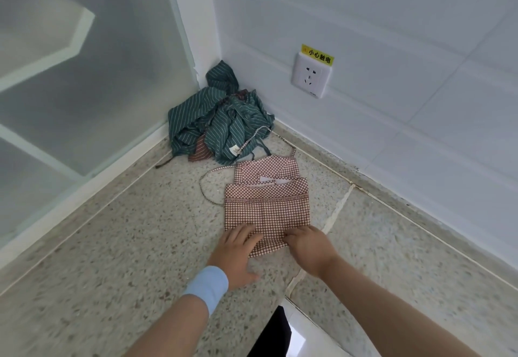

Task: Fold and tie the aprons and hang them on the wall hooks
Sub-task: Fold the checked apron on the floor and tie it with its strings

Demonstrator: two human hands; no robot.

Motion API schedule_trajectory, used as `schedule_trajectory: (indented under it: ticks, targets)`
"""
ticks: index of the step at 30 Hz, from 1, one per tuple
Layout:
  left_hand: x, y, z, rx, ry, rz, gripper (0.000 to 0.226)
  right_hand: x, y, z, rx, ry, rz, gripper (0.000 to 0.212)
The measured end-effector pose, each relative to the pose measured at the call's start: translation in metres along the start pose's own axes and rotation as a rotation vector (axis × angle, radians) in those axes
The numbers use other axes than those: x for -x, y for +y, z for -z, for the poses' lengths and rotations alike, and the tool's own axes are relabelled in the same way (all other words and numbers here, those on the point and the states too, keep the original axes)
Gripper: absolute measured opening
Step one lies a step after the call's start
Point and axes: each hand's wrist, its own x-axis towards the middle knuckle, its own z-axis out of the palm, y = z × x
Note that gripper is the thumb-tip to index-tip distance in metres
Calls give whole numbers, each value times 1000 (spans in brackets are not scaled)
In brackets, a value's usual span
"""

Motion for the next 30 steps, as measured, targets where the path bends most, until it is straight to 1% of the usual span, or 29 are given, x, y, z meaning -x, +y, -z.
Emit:
schedule_trajectory:
  ticks: [1,3,4,5,7,9,11,13,15,18,20,22,24,25,26,27,28,29,30]
  targets:
    - [3,1,3,30,22,8,84,1,-1,7,-62,-22,-5,24]
    - [10,3,12,116,41,33,59,7,-2,23,-226,-85,-57,24]
    - [14,3,20,175,24,64,47,12,-2,33,-288,-114,-84,26]
    - [14,2,26,262,-25,109,42,13,0,41,-334,-142,-103,28]
    - [16,-2,40,449,-147,189,42,16,4,55,-429,-197,-148,29]
    - [14,-7,55,553,-239,193,38,19,10,67,-489,-234,-188,25]
    - [11,-12,67,658,-300,186,35,20,16,71,-482,-241,-207,23]
    - [6,-16,67,742,-303,203,31,19,20,69,-405,-189,-206,21]
    - [-2,-18,59,695,-202,252,29,14,22,62,-310,-97,-210,24]
    - [-15,-17,43,554,-22,394,34,0,23,52,-168,23,-201,29]
    - [-21,-13,34,405,68,468,42,-11,24,46,-66,55,-201,32]
    - [-22,-5,25,206,223,483,47,-22,23,40,-59,38,-220,30]
    - [-27,3,13,110,385,375,50,-39,22,34,-30,-5,-225,27]
    - [-28,10,7,107,431,263,50,-42,21,34,4,1,-222,27]
    - [-30,17,0,90,442,132,49,-44,19,33,54,24,-215,26]
    - [-35,23,-8,55,418,19,47,-46,18,32,109,53,-215,26]
    - [-41,27,-16,10,373,-52,47,-49,16,30,154,83,-219,27]
    - [-46,31,-23,-36,313,-73,49,-50,14,26,181,114,-218,29]
    - [-50,33,-28,-68,253,-54,52,-49,11,21,185,149,-200,32]
